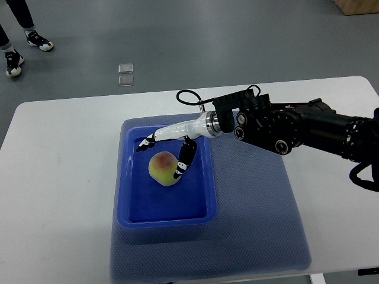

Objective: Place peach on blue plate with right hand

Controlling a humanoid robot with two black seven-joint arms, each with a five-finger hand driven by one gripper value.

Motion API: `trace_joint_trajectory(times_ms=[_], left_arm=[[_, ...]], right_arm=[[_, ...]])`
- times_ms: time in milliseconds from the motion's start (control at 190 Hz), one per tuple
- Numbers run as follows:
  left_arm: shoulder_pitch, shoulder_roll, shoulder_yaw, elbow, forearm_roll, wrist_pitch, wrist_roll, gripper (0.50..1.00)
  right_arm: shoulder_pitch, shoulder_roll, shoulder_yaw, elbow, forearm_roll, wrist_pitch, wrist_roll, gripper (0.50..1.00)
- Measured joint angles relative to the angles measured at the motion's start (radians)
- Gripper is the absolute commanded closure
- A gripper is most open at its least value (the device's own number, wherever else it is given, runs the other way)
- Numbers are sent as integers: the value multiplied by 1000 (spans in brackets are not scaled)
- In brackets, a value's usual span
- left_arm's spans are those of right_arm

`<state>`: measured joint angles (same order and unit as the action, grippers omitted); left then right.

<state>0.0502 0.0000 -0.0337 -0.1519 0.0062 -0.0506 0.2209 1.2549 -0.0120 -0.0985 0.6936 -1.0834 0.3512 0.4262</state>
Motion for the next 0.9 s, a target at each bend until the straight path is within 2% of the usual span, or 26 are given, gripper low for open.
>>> trace_joint_trajectory(times_ms=[121,290,548,701,901], left_arm=[[0,0,0,0,0,0,0,500],[0,0,0,0,0,0,-1,500],[0,0,0,0,0,0,-2,500],[0,0,1,0,0,0,-2,500],[-1,0,3,0,0,0,-1,500]], right_arm=[[-20,-24,99,0,110,17,0,568],[-138,-82,310,-1,249,21,0,570],[-428,-99,726,-2,473,1,-6,570],[-523,-91,802,-3,527,-50,-10,568],[-568,-88,843,-13,758,-57,-32,568]])
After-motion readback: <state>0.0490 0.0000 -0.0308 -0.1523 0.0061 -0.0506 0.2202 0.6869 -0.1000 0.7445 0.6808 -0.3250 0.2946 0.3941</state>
